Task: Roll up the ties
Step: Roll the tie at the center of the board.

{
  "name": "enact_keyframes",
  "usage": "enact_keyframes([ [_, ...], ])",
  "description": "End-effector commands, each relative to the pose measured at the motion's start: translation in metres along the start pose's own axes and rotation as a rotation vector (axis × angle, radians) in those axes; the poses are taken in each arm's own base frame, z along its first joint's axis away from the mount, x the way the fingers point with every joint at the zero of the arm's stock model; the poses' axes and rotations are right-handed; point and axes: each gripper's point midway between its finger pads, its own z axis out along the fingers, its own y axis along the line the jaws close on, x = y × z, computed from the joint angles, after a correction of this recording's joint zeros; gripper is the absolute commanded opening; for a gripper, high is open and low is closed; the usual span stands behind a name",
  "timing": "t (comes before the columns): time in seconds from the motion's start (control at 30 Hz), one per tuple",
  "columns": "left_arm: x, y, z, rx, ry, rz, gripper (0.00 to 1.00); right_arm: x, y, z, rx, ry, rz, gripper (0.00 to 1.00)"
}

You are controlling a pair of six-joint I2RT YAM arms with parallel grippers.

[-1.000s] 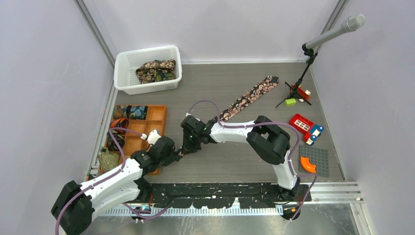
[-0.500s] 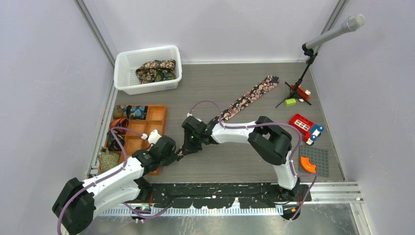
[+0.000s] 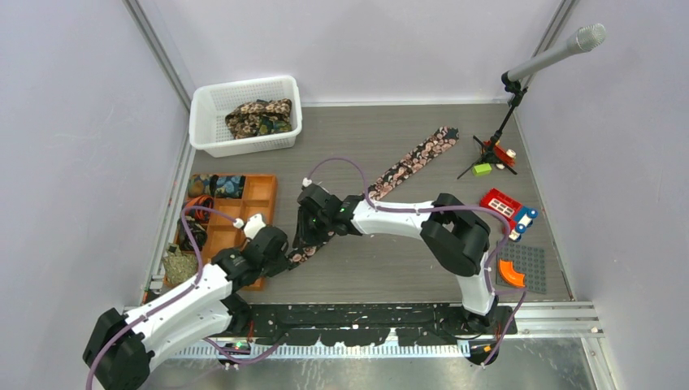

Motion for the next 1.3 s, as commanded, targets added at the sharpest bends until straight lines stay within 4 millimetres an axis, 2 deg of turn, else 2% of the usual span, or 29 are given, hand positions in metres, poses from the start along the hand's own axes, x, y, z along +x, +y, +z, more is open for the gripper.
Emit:
enact_keyframes([
  [0.0, -0.009, 0.0, -0.012, -0.002, -0.021, 0.028, 0.0, -0.001, 0.015, 0.009, -0.049, 0.0, -0.008, 0.22],
  [0.3, -0.012, -0.007, -0.022, 0.03, -0.017, 0.024, 0.0, 0.027, 0.0, 0.031, -0.007, 0.059, -0.005, 0.22],
  [0.47, -0.019, -0.014, -0.028, 0.044, -0.027, 0.028, 0.0, 0.037, 0.0, 0.034, -0.002, 0.076, -0.007, 0.21],
  [0.8, -0.024, -0.021, -0.034, 0.059, -0.032, 0.034, 0.0, 0.025, 0.012, 0.016, 0.0, 0.037, -0.038, 0.21],
  [1.27, -0.032, -0.03, -0.044, 0.078, -0.043, 0.039, 0.0, 0.025, 0.015, 0.016, -0.006, 0.038, -0.037, 0.2],
])
